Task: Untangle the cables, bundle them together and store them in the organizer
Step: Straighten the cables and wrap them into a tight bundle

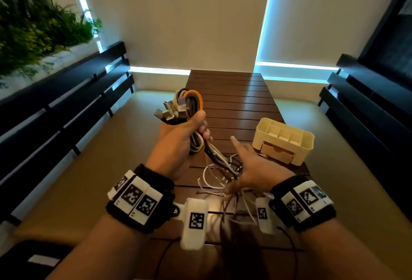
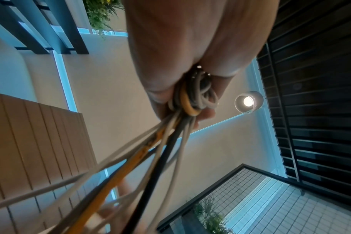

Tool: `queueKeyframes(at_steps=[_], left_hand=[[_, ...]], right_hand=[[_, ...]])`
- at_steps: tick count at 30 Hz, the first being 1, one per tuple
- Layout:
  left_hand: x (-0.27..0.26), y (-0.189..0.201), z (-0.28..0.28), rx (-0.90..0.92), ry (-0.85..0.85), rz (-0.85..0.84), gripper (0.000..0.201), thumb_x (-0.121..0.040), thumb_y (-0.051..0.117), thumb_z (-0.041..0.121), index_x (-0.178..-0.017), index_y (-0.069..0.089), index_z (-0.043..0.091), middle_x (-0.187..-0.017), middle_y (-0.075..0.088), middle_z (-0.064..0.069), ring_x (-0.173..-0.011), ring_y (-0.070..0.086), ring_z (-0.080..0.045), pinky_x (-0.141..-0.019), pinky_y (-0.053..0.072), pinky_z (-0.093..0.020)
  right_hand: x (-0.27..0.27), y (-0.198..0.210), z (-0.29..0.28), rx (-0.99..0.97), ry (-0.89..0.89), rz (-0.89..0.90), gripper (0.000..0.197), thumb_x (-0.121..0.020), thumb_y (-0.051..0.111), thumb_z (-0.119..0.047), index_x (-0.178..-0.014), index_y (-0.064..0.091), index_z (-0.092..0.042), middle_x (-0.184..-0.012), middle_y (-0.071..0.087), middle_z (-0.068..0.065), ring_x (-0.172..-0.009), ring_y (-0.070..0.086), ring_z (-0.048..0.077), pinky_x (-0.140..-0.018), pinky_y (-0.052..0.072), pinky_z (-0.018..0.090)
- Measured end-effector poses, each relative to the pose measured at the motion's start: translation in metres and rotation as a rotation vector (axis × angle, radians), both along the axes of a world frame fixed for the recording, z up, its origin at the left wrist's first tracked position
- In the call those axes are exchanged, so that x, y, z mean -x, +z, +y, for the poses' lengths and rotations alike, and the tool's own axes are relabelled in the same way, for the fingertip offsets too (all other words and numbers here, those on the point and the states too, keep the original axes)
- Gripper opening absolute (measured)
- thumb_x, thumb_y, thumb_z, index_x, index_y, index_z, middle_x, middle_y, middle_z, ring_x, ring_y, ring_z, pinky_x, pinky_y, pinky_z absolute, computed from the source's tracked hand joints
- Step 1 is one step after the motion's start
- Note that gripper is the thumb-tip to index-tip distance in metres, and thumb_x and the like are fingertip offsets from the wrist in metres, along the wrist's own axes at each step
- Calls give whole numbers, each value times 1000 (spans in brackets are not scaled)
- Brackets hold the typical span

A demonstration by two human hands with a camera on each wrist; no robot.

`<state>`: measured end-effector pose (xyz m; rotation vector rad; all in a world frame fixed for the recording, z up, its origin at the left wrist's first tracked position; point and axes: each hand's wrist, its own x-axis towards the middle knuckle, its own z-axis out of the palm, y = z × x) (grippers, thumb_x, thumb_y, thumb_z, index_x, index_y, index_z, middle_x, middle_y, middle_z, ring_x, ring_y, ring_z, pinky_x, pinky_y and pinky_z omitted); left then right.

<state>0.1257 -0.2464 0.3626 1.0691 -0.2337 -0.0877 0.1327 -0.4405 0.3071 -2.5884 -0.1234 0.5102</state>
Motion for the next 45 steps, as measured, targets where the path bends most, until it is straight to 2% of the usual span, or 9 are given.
queueKeyframes(at_steps=[4,7,10,13,24,29,33,39,45], left_hand=[[0,-9,-6,-21,-34,39,8,-95,58,12,-101,61,8,-70,61,-2,-70,62,-17,-74,54,-36],[2,-9,-15,33,-61,79,10,-92,61,12,-101,64,9,-73,65,-4,-71,66,-16,-69,60,-32],[0,-6,-15,51,-94,26,16,-87,62,16,-100,59,7,-72,58,-3,-66,59,-15,-64,55,-29],[2,-5,-13,106,-104,37,17,-90,59,20,-100,51,8,-65,46,-1,-58,50,-13,-61,50,-28],[-4,6,14,143,13,38,21,-94,59,28,-79,52,14,-57,37,4,-49,38,-8,-53,42,-23],[-6,-4,29,99,51,110,18,-86,62,27,-82,53,12,-57,40,4,-48,40,-8,-51,42,-22],[-6,-14,29,66,12,172,16,-85,63,24,-82,54,11,-59,42,2,-48,41,-8,-50,43,-22],[0,-25,26,-67,-61,188,21,-81,64,23,-90,61,3,-81,64,-12,-46,46,-9,-48,48,-24],[16,-33,4,-116,-222,232,47,-78,71,20,-116,59,-3,-90,68,-16,-45,52,-9,-45,46,-21]], right_hand=[[18,40,14,-400,120,-127,127,-68,89,-39,-153,-6,-47,-161,25,-7,-142,35,12,-111,32,29],[14,35,28,-699,100,-200,82,-80,78,-10,-147,35,-28,-118,66,-3,-102,67,9,-90,56,33],[15,21,38,-736,14,-226,31,-89,64,-4,-117,57,-15,-79,67,4,-65,63,20,-67,56,41],[18,14,39,-707,22,-221,17,-92,64,-13,-108,59,-15,-68,58,-3,-57,53,16,-56,46,35],[19,17,13,-491,54,-191,16,-86,73,-40,-87,65,-27,-65,62,-10,-58,57,4,-57,49,20],[16,23,-14,-657,-46,-198,24,-74,78,-38,-90,72,-21,-62,65,-8,-56,58,5,-60,50,26],[14,29,-20,-810,-35,-210,17,-85,73,-19,-101,71,-13,-62,63,-11,-54,53,0,-55,46,14],[8,33,-24,-1038,15,-134,40,-73,83,-40,-101,73,-14,-89,70,13,-69,61,8,-76,54,25],[0,36,-10,-924,-76,-288,26,-74,76,-43,-87,76,-21,-81,66,12,-64,53,11,-63,45,23]])
